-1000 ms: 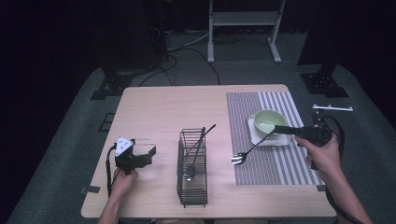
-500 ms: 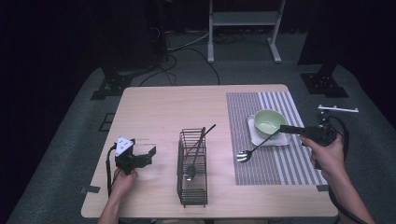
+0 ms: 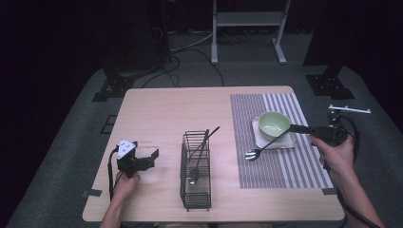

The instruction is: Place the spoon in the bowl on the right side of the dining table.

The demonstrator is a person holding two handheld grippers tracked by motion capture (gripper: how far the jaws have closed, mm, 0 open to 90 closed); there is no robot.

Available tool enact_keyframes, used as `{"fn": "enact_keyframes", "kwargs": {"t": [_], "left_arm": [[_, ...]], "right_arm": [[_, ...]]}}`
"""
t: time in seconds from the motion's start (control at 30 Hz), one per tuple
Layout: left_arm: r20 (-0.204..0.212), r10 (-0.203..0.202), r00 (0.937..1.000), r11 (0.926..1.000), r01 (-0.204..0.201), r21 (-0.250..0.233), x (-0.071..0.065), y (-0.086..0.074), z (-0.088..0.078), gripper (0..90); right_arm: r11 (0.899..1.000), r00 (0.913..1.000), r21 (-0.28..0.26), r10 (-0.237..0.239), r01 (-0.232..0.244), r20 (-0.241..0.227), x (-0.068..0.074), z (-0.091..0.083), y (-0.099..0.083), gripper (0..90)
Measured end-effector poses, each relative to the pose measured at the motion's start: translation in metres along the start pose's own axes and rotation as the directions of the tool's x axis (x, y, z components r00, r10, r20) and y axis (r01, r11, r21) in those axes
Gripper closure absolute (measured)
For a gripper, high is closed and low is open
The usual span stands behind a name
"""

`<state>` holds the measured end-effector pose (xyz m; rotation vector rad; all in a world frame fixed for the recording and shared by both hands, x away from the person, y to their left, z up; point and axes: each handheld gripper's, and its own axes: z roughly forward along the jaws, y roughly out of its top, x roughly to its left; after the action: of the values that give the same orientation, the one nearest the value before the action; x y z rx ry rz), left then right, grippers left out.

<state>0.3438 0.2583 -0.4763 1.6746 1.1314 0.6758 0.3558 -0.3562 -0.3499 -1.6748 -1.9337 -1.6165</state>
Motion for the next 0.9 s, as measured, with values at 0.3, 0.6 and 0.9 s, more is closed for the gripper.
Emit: {"fn": "enact_keyframes", "kwargs": {"t": [0.3,0.6,0.9], "left_arm": [[0.000,0.000,1.0000,1.0000,0.000,-0.001,0.000,0.000,0.000,0.3],[0.000,-0.001,1.0000,1.0000,0.001,-0.001,0.000,0.000,0.000,0.4],[0.000,-0.002,1.0000,1.0000,0.002,-0.002,0.000,0.000,0.000,0.4]], "right_arm": [[1.000,0.9996,-0.015,0.005,-0.005,0.029,-0.005,-0.005,0.004,88.4],[0.999,0.9987,-0.031,0.013,-0.011,0.050,-0.010,-0.009,0.008,88.4],[0.999,0.9976,-0.044,0.020,-0.018,0.066,-0.013,-0.013,0.012,88.4]]}}
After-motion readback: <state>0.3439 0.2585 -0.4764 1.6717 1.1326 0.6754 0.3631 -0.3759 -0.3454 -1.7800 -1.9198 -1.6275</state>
